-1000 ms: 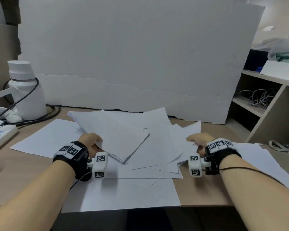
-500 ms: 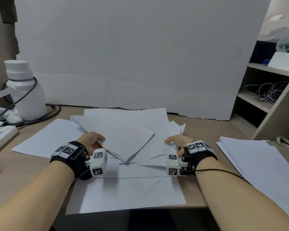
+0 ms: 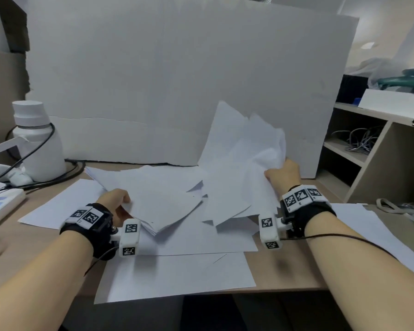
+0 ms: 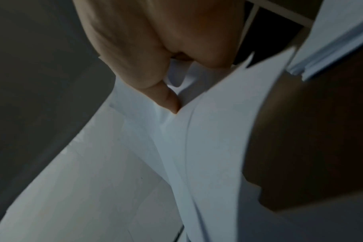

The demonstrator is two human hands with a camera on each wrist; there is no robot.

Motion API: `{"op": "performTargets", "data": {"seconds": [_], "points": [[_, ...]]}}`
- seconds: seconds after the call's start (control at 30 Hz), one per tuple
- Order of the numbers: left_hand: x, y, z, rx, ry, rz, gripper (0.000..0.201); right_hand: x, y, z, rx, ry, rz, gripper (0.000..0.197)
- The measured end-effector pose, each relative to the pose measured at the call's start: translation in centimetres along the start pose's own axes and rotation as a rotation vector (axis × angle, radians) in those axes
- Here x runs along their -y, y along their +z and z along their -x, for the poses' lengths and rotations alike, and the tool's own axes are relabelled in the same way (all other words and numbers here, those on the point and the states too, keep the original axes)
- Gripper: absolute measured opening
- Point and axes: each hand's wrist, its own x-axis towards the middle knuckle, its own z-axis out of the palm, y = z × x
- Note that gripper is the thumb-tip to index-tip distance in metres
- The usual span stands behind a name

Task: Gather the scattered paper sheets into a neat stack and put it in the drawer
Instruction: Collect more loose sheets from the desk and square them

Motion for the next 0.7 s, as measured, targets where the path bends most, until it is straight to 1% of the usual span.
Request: {"op": "performTargets", "data": {"seconds": [0.03, 0.13, 0.17, 0.23, 0.3, 0.33, 0.37, 0.43, 0.47, 0.5, 0.53, 0.57, 0.63, 0.7], "points": [[0.1, 0.1, 0.0, -0.007, 0.012, 0.008, 0.019, 0.9, -0.8, -0.1, -0.017, -0.019, -0.036, 0.027], [0.1, 0.7, 1.3, -0.019, 0.04, 0.008, 0.012, 3.0, -2.9, -0.1, -0.046, -0.035, -0.164, 0.031], [0.1, 0.8, 1.4, -0.004, 0.05, 0.001, 0.011, 3.5, -3.4, -0.2, -0.061, -0.039, -0.189, 0.029], [0.2, 1.2, 1.9, 0.019, 0.077, -0.013, 0.01, 4.9, -4.5, -0.1, -0.076, -0.011, -0.257, 0.025], [0.6, 1.7, 2.3, 0.052, 0.094, -0.032, 0.009, 5.4, -5.0, -0.3, -0.062, 0.035, -0.31, 0.029], [0.7, 1.9, 2.7, 0.081, 0.098, -0.026, 0.009, 5.6, -4.9, -0.1, -0.031, 0.067, -0.29, 0.033], [0.9, 2.2, 2.4, 0.11, 0.093, -0.012, 0.014, 5.5, -4.5, -0.2, -0.01, 0.098, -0.261, 0.039], [1.5, 2.7, 1.8, 0.191, 0.059, 0.013, 0.034, 4.7, -3.0, 0.1, 0.044, 0.179, -0.303, 0.053], [1.7, 3.1, 2.4, 0.236, 0.034, 0.043, 0.035, 4.1, -2.1, 0.4, 0.072, 0.224, -0.359, 0.059], [1.9, 3.5, 3.0, 0.275, 0.034, 0.072, 0.028, 3.2, -1.0, 0.5, 0.098, 0.273, -0.384, 0.063], [2.1, 3.8, 3.4, 0.302, 0.021, 0.116, 0.023, 2.1, 0.3, 0.5, 0.155, 0.325, -0.379, 0.063], [2.2, 4.1, 3.5, 0.328, 0.02, 0.169, 0.023, 1.0, 1.5, 0.6, 0.226, 0.381, -0.341, 0.061], [2.6, 4.0, 3.0, 0.371, 0.028, 0.235, 0.027, -1.2, 3.4, 1.2, 0.338, 0.477, -0.245, 0.052], [2.4, 3.2, 2.6, 0.371, 0.012, 0.343, 0.029, -2.6, 4.5, 2.2, 0.432, 0.521, -0.172, 0.041]]}}
